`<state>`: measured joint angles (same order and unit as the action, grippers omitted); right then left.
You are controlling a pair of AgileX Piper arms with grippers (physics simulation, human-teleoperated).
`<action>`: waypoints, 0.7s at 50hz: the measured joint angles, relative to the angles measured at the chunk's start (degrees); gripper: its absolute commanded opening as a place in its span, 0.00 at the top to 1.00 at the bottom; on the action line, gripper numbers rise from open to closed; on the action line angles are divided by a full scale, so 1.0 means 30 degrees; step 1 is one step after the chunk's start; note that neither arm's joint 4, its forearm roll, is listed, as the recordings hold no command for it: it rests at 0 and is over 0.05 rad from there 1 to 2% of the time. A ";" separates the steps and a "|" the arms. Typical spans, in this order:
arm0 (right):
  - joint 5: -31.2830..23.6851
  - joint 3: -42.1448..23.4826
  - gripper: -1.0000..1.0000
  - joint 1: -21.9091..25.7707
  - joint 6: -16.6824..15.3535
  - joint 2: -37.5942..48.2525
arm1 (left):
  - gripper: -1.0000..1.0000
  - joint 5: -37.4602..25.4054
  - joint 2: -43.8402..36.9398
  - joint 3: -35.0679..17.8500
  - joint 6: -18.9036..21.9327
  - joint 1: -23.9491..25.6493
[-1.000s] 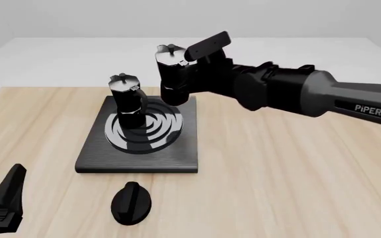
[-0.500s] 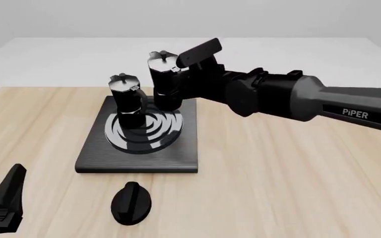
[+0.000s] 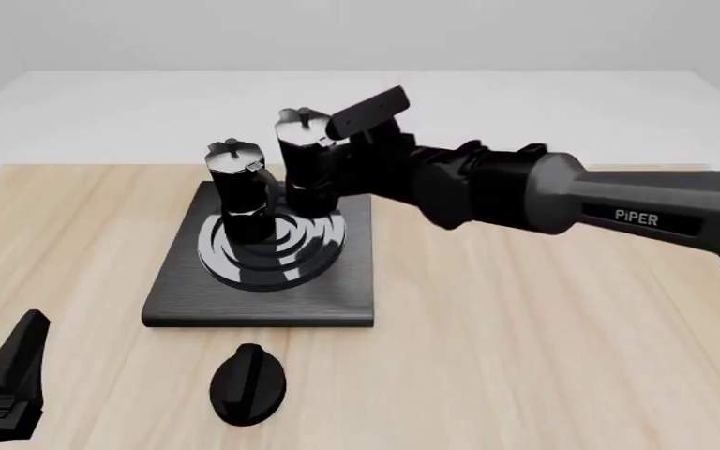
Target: Put both moka pots on the stove.
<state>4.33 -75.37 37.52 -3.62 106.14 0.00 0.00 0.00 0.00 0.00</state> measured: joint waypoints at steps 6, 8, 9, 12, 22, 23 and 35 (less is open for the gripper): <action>0.0163 0.0018 1.00 0.0053 0.0130 0.0194 | 0.00 0.0000 0.0000 0.0000 0.0000 0.0000; 0.0216 0.0036 1.00 0.0073 0.0167 0.0245 | 0.00 0.0000 0.0000 0.0000 0.0000 0.0000; 0.0241 0.0048 1.00 0.0083 0.0186 0.0268 | 0.00 0.0000 0.0000 0.0000 0.0000 0.0000; 0.0316 0.0085 1.00 0.0104 0.0237 0.0334 | 0.00 0.0000 0.0000 0.0000 0.0000 0.0000; 0.0557 0.0259 1.00 0.0102 0.0386 0.0487 | 0.00 0.0000 0.0000 0.0000 0.0000 0.0000; 0.0579 0.0281 1.00 0.0101 0.0398 0.0494 | 0.00 0.0000 0.0000 0.0000 0.0000 0.0000; 0.0846 0.0552 1.00 0.0076 0.0556 0.0567 | 0.00 0.0000 0.0000 0.0000 0.0000 0.0000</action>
<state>6.87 -73.72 37.74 -1.95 107.84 0.00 0.00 0.00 0.00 0.00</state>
